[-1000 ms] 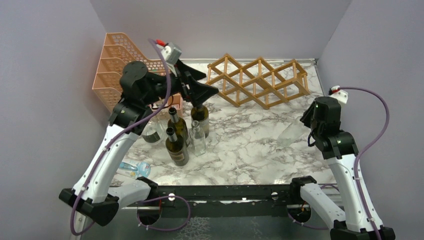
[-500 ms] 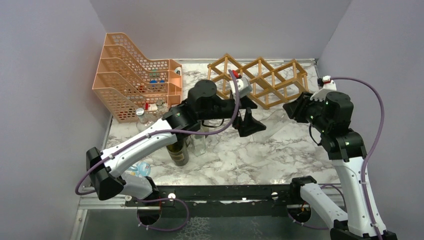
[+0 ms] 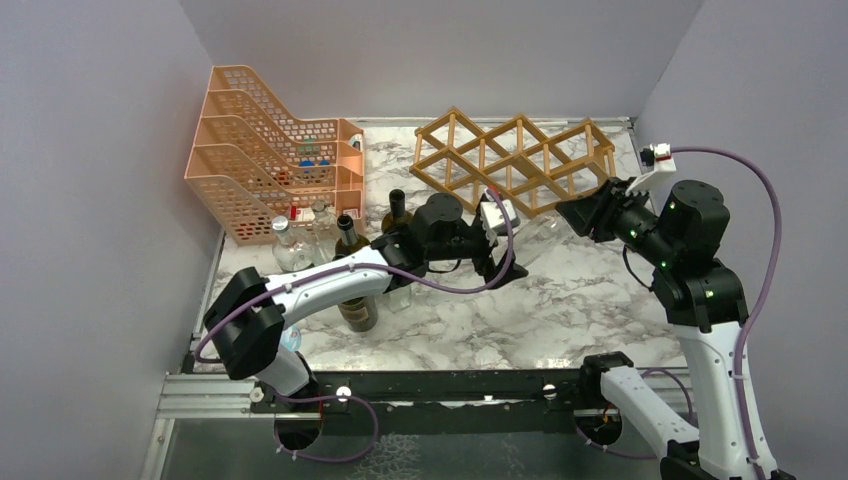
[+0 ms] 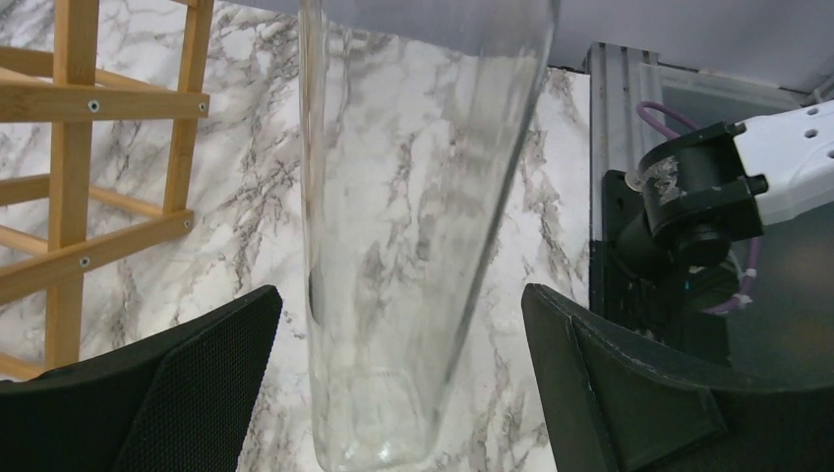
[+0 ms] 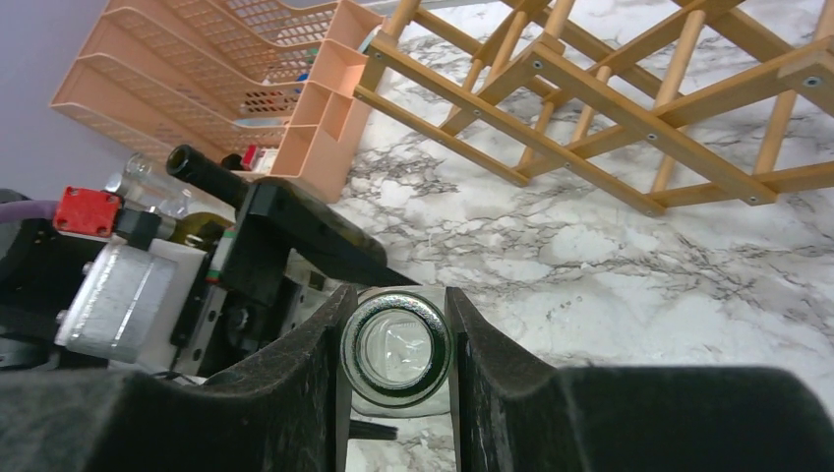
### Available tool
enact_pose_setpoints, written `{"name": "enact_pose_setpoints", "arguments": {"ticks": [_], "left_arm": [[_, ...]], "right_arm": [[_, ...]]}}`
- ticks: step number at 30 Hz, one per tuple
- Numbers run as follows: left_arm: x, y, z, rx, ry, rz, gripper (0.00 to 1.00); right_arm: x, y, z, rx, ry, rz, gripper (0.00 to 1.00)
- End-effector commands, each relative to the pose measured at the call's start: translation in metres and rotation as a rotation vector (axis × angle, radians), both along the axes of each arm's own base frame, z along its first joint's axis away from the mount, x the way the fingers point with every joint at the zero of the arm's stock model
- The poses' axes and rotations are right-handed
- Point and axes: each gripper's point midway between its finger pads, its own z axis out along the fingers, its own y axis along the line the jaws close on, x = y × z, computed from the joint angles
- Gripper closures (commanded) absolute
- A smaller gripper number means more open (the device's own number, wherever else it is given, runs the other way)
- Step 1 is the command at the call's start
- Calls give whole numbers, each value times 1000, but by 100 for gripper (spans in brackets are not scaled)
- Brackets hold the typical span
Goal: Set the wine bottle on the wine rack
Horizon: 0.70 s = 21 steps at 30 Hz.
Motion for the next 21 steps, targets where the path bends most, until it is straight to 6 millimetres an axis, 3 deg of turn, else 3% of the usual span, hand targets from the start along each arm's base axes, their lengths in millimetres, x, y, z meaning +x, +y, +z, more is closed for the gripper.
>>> {"name": "enact_pose_setpoints", "arguments": {"ticks": [1,4,8,13,15,16,17,19,21], "left_arm": [[12,-13,16,-71,-142,-10,1],[22,-15,8,-63,-157,34,1],[29,-14,10,-85,-202,66,10],[28,-14,9,-87,-248,46,48],[28,-16,10,-86,-275,30,70],[28,-17,11,-85,-299,15,86],[28,-18,12,-84,-322,3,100],[29,-19,17,-82,-386,-9,100],[32,-19,23,-74,-479,-23,100]], "right_arm": [[-8,16,40,80,-109,84,99],[-10,18,42,87,-114,96,99],[-11,18,40,84,-103,104,99],[-12,17,39,78,-92,95,99],[-13,17,39,81,-86,96,99],[-14,17,39,81,-83,100,98],[-15,17,39,76,-78,99,87],[-14,12,36,55,-56,73,52],[-13,3,30,14,-25,26,29]]}}
